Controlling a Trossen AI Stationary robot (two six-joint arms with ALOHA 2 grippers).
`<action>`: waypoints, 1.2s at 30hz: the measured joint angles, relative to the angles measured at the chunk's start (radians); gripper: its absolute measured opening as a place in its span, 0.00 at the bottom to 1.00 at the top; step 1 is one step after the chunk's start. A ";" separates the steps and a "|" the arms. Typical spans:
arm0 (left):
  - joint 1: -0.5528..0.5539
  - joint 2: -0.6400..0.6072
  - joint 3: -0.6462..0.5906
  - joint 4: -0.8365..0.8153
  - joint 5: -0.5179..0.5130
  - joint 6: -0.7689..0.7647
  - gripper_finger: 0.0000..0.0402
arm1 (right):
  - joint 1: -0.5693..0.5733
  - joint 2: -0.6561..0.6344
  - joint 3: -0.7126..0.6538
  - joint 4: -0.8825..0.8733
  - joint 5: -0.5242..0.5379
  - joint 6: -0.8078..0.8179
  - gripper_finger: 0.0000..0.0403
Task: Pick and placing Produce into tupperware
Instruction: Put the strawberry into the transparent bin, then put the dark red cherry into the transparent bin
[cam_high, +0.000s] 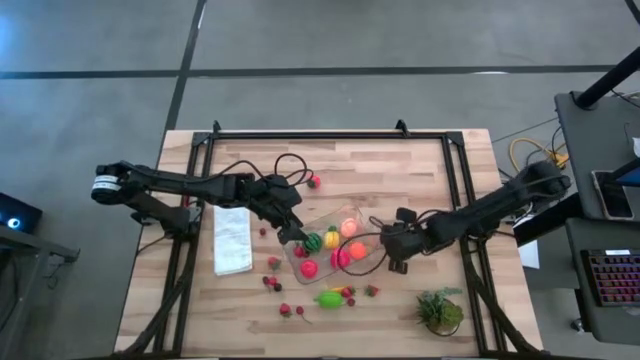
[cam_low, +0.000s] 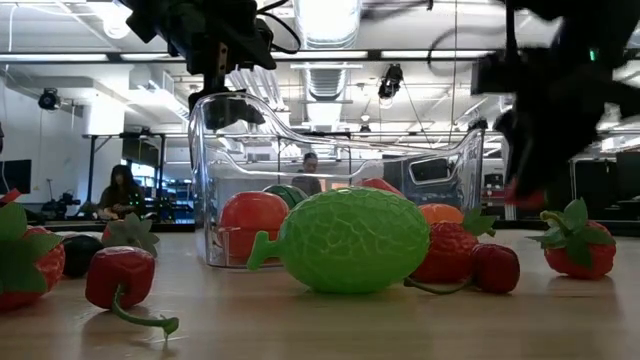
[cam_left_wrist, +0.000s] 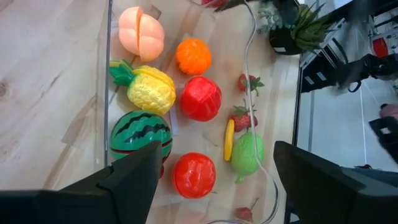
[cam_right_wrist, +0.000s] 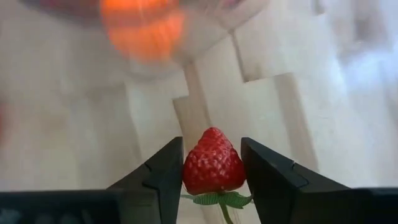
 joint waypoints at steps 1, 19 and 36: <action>0.000 0.000 0.000 -0.001 0.000 0.003 0.73 | 0.000 -0.029 0.010 -0.010 0.002 0.009 0.37; 0.000 -0.010 -0.023 -0.010 0.076 0.061 0.73 | -0.187 -0.085 0.271 0.054 -0.221 0.012 0.43; -0.001 -0.212 -0.245 0.088 0.025 -0.107 0.73 | -0.192 -0.028 0.488 -0.195 0.218 0.085 0.49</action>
